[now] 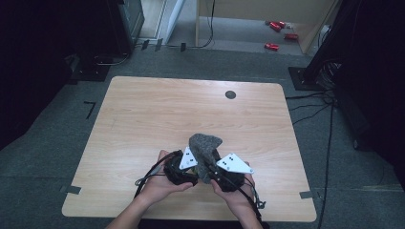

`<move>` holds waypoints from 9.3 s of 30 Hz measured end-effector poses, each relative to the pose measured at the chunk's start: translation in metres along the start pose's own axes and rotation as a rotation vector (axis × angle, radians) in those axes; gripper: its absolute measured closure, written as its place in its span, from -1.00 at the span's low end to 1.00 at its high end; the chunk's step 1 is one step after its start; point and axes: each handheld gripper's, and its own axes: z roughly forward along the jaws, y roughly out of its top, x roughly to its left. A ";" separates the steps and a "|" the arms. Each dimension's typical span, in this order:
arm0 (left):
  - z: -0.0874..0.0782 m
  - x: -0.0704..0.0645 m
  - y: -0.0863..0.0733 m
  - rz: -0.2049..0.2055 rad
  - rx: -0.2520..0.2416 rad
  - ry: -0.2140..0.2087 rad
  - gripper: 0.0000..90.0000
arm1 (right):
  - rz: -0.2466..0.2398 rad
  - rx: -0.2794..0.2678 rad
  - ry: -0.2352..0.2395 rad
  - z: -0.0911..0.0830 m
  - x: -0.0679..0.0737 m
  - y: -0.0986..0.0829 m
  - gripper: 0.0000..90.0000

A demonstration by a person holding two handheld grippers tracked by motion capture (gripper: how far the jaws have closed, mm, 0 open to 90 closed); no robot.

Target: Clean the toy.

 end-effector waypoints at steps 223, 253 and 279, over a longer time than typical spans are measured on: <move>-0.005 -0.005 0.007 -0.037 -0.082 -0.068 -0.22 | -0.067 -0.005 0.025 -0.006 0.010 0.018 0.71; -0.012 0.001 0.005 -0.037 -0.116 -0.066 -0.22 | 0.005 -0.015 0.005 -0.011 -0.008 0.018 0.72; -0.026 0.007 0.003 -0.028 -0.257 -0.125 -0.22 | 0.184 -0.028 0.082 -0.013 -0.034 0.013 0.73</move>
